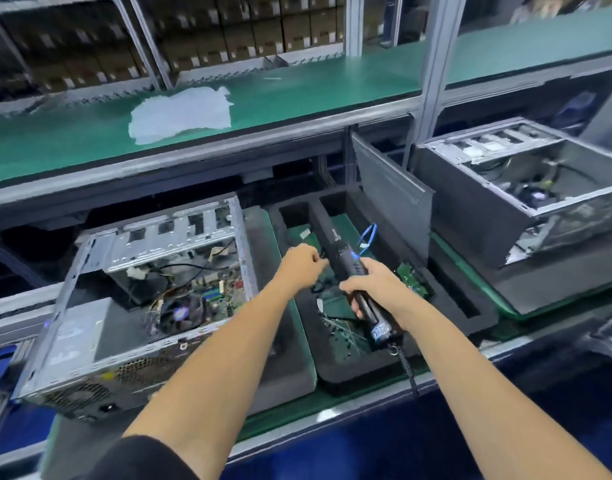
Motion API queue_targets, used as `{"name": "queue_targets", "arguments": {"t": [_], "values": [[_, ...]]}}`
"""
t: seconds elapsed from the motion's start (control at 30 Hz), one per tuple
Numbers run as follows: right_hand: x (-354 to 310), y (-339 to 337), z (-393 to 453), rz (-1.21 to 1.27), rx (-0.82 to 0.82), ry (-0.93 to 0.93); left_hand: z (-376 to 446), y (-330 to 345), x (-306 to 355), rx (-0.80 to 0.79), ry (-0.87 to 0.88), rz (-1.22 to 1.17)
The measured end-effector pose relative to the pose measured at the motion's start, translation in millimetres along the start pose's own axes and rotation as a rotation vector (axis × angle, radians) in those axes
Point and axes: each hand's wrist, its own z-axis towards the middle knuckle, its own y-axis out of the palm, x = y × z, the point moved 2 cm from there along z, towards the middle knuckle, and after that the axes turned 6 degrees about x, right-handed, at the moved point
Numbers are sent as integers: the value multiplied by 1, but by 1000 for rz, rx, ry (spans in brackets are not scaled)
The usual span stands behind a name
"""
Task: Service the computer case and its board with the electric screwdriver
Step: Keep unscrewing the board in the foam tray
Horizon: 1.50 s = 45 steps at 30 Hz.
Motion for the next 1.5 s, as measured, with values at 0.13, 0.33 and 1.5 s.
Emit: {"name": "queue_targets", "arguments": {"t": [0.13,0.33,1.5], "values": [[17,-25,34,-37,-36,48,19,52,-6,-148,-57,139],[36,-36,67,-61,-79,145,29,103,-20,-391,99,589],[65,-40,112,-16,-53,231,27,190,-40,-629,566,976]]}}
